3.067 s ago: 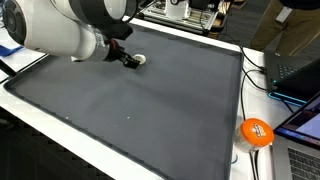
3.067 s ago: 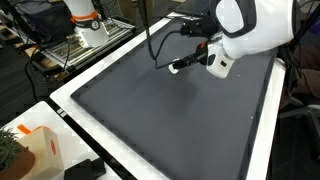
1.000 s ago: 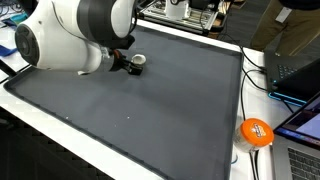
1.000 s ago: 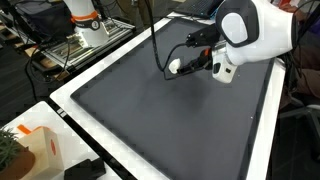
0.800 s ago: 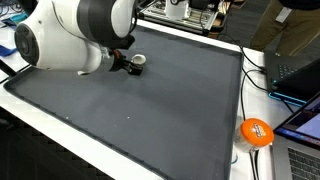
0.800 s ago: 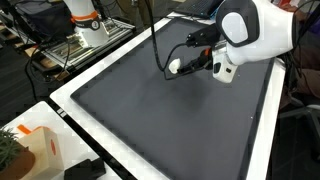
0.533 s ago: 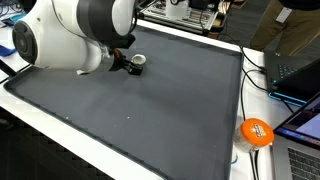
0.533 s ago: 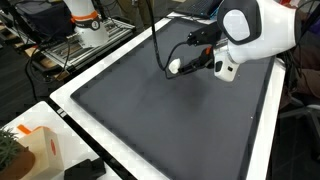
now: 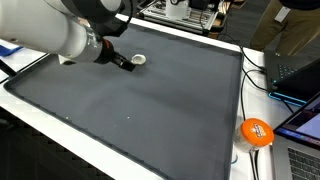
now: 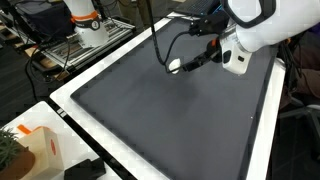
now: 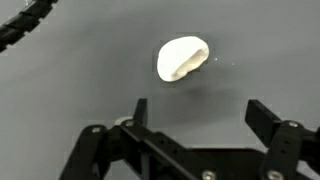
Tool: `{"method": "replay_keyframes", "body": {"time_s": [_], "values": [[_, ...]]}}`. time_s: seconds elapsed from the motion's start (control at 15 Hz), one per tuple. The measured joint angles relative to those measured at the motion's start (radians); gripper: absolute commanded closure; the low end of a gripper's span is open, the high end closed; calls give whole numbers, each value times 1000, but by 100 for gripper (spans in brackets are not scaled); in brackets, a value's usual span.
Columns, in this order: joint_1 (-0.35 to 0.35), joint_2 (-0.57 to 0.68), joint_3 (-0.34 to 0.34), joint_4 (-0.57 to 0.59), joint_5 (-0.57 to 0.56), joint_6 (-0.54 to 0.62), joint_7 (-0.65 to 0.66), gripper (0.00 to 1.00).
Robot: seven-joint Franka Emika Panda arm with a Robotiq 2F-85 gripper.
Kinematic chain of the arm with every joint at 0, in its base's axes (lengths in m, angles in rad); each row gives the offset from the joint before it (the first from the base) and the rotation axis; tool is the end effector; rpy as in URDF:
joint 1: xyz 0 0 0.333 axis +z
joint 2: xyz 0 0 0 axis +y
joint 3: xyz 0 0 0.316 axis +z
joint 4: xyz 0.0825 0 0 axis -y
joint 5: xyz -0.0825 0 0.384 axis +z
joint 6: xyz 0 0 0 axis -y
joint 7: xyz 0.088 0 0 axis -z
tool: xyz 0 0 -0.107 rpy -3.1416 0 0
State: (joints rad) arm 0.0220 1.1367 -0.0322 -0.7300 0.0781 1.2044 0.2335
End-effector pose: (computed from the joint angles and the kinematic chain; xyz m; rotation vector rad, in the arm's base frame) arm 0.7164 0.0130 0.2198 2.9239 -0.3409 -1.0133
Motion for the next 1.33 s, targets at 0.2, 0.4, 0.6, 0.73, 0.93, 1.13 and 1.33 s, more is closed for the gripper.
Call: {"method": "replay_keyframes", "body": {"time_s": [0.2,0.4,0.6,0.73,0.93,1.13,1.33], "values": [[-5,-72,0,-90,0,50,0,0],[-12,-148,-1,-218,0,123,1,0],[-17,-212,-7,-343,1,197,2,0],[-17,-234,-9,-387,1,212,2,0],[-17,-244,-9,-402,0,218,2,0],[-19,-245,-9,-411,4,225,2,0],[-29,-261,-9,-471,31,280,4,0]]}}
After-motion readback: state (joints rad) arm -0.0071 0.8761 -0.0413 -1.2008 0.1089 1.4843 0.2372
